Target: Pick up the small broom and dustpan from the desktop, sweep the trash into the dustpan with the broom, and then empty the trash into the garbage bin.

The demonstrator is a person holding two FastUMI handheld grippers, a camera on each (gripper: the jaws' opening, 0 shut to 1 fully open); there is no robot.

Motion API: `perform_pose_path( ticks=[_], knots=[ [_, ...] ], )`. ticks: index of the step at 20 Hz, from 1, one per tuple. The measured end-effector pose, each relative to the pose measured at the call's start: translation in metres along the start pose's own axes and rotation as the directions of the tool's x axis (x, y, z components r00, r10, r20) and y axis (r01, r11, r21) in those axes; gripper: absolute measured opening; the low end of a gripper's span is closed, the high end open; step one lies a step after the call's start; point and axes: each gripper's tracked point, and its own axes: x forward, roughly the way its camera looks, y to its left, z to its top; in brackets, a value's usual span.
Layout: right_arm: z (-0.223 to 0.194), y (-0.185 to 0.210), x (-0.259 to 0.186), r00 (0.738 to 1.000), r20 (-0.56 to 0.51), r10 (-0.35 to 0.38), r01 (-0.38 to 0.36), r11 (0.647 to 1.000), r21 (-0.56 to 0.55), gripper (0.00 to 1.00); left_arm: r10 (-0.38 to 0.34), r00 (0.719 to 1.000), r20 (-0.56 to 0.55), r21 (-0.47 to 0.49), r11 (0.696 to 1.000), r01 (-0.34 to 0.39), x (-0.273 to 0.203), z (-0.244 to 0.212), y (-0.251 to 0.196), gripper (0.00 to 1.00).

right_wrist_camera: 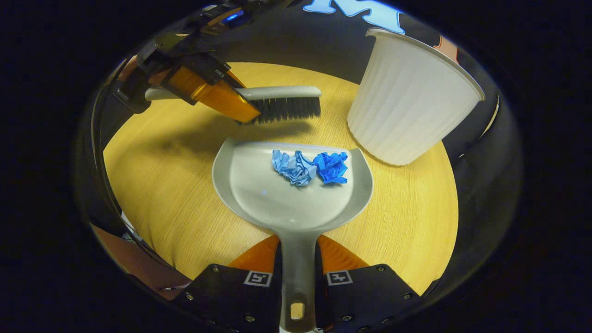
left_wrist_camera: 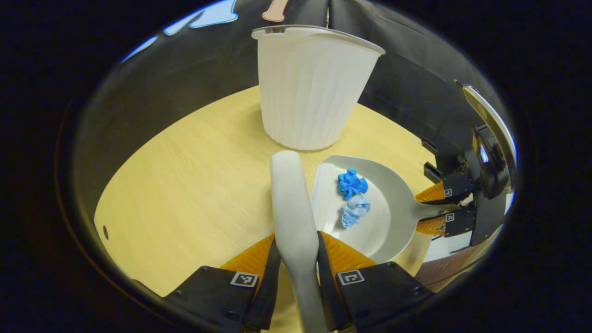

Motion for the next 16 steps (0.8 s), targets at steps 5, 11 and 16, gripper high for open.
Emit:
perform_pose_path(
  ticks=[5,11,16],
  knots=[
    [-0.001,0.002,-0.003,1.0,-0.003,-0.031,0.031,1.0,-0.001,0.28,0.025,1.0,0.009,-0.045,0.999,-0.025,-0.021,-0.003,0.035,0.48],
    [0.006,0.002,-0.011,0.999,-0.002,-0.052,0.052,0.998,0.025,0.28,0.056,0.998,0.022,-0.095,0.994,-0.053,-0.03,-0.013,0.092,0.48],
    [0.014,0.001,-0.018,0.997,0.009,-0.072,0.071,0.994,0.083,0.28,0.078,0.997,0.03,-0.129,0.989,-0.073,-0.051,-0.028,0.179,0.46]
  ],
)
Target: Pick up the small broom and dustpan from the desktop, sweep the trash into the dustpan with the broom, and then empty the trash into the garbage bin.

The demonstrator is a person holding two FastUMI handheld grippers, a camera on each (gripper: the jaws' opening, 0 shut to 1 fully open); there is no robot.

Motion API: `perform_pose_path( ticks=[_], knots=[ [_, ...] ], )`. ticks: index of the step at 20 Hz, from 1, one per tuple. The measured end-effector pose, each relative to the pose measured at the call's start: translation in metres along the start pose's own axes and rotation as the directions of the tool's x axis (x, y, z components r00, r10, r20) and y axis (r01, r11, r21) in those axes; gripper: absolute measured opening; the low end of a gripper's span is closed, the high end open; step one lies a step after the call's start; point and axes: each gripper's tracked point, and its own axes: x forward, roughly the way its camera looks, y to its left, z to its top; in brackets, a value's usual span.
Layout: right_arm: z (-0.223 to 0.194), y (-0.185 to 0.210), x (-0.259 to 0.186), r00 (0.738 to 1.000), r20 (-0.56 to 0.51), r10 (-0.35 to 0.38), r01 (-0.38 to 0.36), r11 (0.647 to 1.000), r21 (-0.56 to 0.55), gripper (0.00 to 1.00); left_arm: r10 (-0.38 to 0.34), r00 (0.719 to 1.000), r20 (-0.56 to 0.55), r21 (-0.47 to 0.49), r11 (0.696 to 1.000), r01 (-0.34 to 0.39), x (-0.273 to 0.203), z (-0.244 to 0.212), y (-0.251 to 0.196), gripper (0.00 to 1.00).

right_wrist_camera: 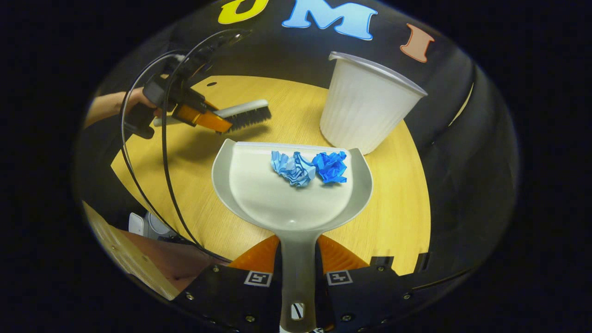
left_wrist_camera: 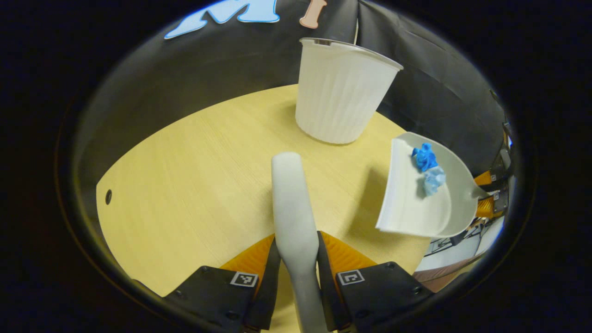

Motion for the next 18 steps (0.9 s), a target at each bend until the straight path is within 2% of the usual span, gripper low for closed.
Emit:
perform_pose_path(
  ticks=[4,6,7,8,10,11,15,18],
  knots=[
    [0.007,-0.004,-0.013,1.0,0.012,-0.002,0.002,1.0,0.02,0.28,0.014,1.0,0.008,-0.018,1.0,-0.014,-0.027,-0.013,0.072,0.46],
    [0.012,-0.006,-0.018,1.0,0.014,0.011,-0.011,0.999,0.036,0.28,0.017,1.0,0.012,-0.025,1.0,-0.016,-0.039,-0.019,0.111,0.51],
    [0.015,-0.007,-0.02,1.0,0.016,0.013,-0.014,0.999,0.042,0.28,0.019,1.0,0.015,-0.025,1.0,-0.019,-0.044,-0.028,0.127,0.51],
    [0.018,-0.008,-0.021,1.0,0.021,0.016,-0.017,0.999,0.045,0.28,0.023,1.0,0.016,-0.025,0.999,-0.023,-0.047,-0.04,0.13,0.46],
    [0.024,-0.012,-0.023,0.999,0.032,0.017,-0.018,0.999,0.046,0.28,0.029,0.999,0.014,-0.041,0.999,-0.028,-0.055,-0.056,0.155,0.48],
    [0.025,-0.013,-0.022,0.999,0.04,0.014,-0.016,0.999,0.046,0.28,0.031,0.999,0.017,-0.054,0.998,-0.03,-0.061,-0.066,0.173,0.46],
    [0.046,-0.025,-0.022,0.997,0.071,0.008,-0.011,0.999,0.04,0.28,0.049,0.998,0.031,-0.092,0.995,-0.046,-0.073,-0.084,0.177,0.48],
    [0.068,-0.028,-0.017,0.996,0.084,0.04,-0.046,0.996,0.077,0.28,0.061,0.997,0.039,-0.12,0.991,-0.056,-0.074,-0.081,0.151,0.48]
  ],
)
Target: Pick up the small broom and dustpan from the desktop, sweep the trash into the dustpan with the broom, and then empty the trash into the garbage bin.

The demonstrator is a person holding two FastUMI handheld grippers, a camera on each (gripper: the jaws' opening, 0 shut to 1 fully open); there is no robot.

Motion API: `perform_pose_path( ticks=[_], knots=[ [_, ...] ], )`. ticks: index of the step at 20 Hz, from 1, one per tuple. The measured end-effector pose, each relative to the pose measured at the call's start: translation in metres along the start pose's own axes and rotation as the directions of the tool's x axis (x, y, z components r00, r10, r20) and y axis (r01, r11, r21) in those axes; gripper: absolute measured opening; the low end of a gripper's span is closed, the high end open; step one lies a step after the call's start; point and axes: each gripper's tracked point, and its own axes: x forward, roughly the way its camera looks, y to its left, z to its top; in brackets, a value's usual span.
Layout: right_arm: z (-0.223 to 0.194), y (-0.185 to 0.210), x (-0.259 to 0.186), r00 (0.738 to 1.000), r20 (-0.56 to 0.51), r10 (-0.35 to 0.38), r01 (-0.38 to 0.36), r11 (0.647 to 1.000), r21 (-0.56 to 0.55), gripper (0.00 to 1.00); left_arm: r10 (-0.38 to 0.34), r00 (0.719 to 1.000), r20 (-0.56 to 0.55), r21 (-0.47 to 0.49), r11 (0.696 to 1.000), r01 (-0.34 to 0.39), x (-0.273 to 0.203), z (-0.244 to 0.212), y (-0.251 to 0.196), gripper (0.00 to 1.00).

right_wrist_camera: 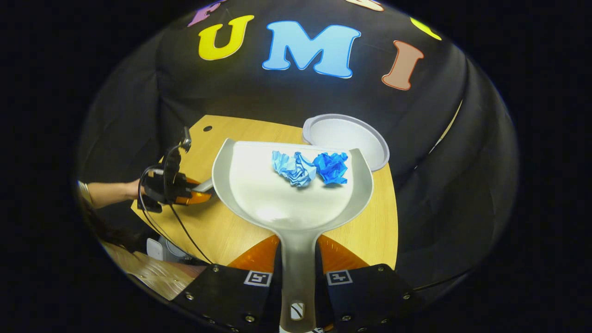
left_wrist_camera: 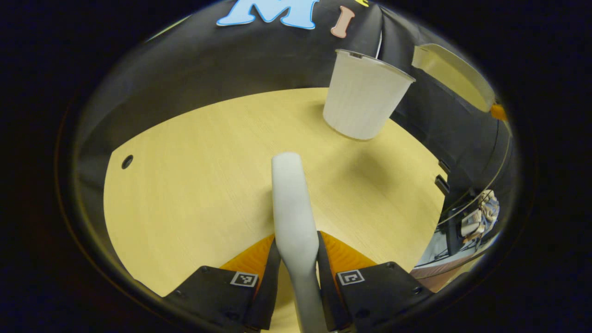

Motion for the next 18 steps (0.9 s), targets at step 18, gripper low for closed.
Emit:
perform_pose_path(
  ticks=[18],
  knots=[
    [0.098,0.0,0.051,0.923,0.072,0.378,-0.33,0.685,0.65,0.28,-0.009,0.999,-0.041,-0.098,0.995,0.005,-0.023,-0.004,-0.03,0.45]
  ],
)
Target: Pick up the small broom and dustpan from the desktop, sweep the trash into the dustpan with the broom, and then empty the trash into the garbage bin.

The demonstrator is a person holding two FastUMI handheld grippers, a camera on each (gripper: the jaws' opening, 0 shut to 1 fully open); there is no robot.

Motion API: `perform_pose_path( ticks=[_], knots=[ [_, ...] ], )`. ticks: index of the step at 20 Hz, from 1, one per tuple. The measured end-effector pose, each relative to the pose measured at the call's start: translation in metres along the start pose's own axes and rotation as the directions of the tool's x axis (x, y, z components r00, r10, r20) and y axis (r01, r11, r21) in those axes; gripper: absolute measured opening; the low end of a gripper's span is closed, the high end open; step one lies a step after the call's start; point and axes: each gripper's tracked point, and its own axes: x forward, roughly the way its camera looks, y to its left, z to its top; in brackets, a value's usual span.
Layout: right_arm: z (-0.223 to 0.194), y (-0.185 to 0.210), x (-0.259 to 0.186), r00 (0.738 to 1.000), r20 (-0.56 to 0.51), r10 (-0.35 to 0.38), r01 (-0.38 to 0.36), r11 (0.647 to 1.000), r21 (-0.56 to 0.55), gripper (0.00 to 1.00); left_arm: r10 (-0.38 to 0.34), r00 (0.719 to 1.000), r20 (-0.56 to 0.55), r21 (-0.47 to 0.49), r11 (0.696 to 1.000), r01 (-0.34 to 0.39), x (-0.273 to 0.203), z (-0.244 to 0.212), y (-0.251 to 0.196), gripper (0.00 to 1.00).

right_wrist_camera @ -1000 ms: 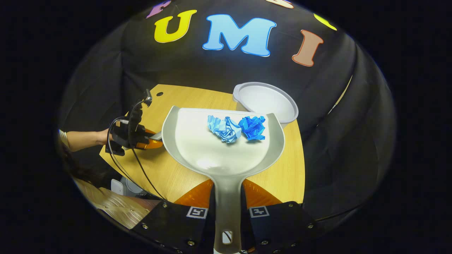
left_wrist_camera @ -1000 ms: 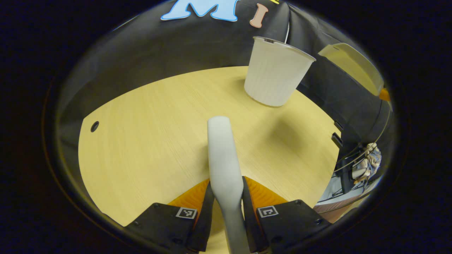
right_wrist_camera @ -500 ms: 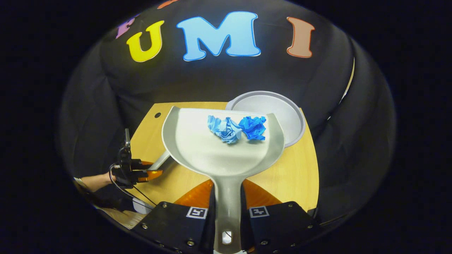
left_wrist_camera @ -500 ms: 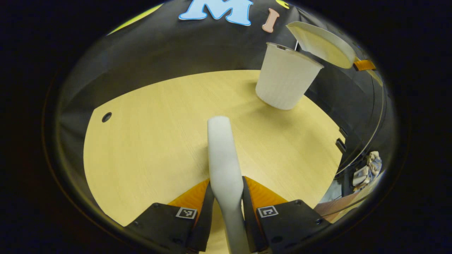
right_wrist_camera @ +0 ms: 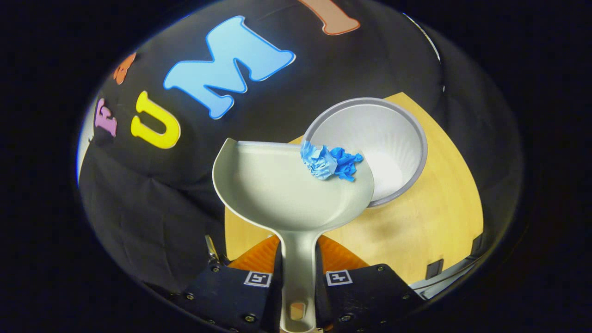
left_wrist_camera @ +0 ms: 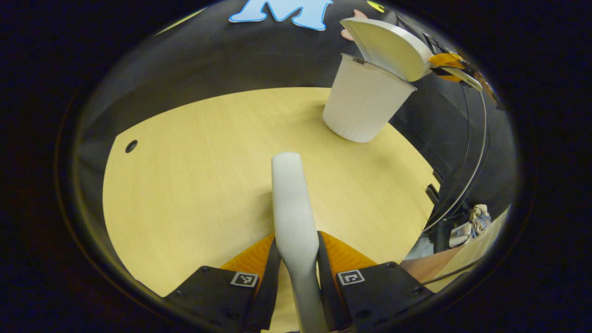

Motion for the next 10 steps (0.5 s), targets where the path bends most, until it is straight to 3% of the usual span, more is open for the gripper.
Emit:
perform_pose_path(
  ticks=[2,6,7,9,10],
  knots=[
    [0.006,0.005,-0.001,0.997,0.03,0.07,-0.073,0.991,0.111,0.28,0.005,1.0,-0.002,-0.009,1.0,-0.005,0.003,-0.001,0.005,0.45],
    [0.019,0.017,-0.003,0.978,0.081,0.192,-0.207,0.939,0.274,0.28,0.022,1.0,0.001,-0.004,1.0,-0.022,0.002,0.001,0.007,0.48],
    [0.017,0.018,-0.003,0.974,0.087,0.208,-0.224,0.929,0.295,0.28,0.019,1.0,-0.001,-0.005,1.0,-0.019,0.002,0.0,0.007,0.46],
    [0.016,0.018,-0.003,0.971,0.098,0.217,-0.237,0.919,0.315,0.28,0.012,1.0,-0.002,-0.004,1.0,-0.012,0.0,-0.001,0.006,0.51],
    [0.018,0.018,-0.004,0.971,0.102,0.217,-0.239,0.918,0.316,0.28,0.013,1.0,0.001,-0.006,1.0,-0.013,-0.001,-0.002,0.007,0.46]
  ],
)
